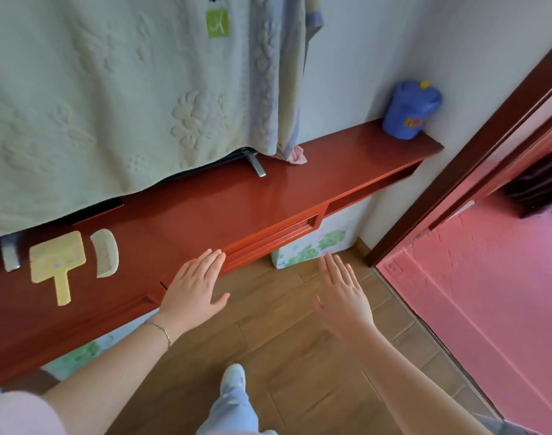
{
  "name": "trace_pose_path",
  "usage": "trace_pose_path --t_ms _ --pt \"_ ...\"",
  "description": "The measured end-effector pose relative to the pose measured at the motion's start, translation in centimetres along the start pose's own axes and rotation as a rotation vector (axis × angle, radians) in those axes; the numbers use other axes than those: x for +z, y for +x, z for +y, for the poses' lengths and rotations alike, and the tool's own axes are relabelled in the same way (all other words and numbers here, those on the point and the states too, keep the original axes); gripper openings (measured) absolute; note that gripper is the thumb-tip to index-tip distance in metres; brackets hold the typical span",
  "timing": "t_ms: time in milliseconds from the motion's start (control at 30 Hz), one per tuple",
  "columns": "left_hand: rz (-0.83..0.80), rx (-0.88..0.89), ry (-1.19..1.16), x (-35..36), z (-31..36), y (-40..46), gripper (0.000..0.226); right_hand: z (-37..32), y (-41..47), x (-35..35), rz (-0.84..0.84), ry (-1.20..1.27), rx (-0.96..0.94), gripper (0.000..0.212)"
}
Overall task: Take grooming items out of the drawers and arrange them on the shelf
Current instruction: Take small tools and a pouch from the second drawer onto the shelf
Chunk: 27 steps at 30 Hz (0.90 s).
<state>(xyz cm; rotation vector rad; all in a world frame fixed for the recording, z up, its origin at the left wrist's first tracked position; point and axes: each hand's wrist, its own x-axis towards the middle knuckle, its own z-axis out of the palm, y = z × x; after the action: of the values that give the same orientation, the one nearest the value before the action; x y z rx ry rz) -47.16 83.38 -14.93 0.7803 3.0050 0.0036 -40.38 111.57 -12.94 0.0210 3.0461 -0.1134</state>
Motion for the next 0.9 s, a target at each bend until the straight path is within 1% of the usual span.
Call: trace_pose_path --t_ms 167,333,433,500,600,700,833,900 --pt "-0.004 -0.069 0.024 0.7 -0.5 2.1 0.075 1.2 3.3 -0.3 0.019 -0.007 -0.079 0.075" --pt "0.034 -0.135 -0.055 1.0 -0.3 6.1 0.075 3.2 7.8 -1.3 -0.052 -0.028 -0.144 0.075" --pt "0.077 -0.192 -0.113 1.1 -0.2 8.4 0.074 4.3 11.3 -1.7 -0.065 -0.123 -0.206 0.073" --pt "0.098 -0.236 -0.149 1.2 -0.3 9.7 0.073 4.4 13.7 -2.0 -0.113 -0.159 -0.237 0.075" --pt "0.107 -0.268 -0.153 1.6 -0.6 11.0 0.072 3.9 16.9 -2.2 -0.116 -0.179 -0.304 0.079" --pt "0.14 -0.288 -0.14 1.7 -1.0 11.8 0.075 2.7 19.4 -2.5 -0.096 -0.152 -0.429 0.075" --pt "0.155 -0.345 -0.096 1.2 -1.7 11.6 0.079 -0.1 22.1 -1.8 -0.12 -0.104 -0.574 0.072" --pt "0.141 -0.376 -0.084 1.1 -1.8 11.4 0.079 -1.5 23.2 -1.2 -0.164 -0.11 -0.638 0.073"
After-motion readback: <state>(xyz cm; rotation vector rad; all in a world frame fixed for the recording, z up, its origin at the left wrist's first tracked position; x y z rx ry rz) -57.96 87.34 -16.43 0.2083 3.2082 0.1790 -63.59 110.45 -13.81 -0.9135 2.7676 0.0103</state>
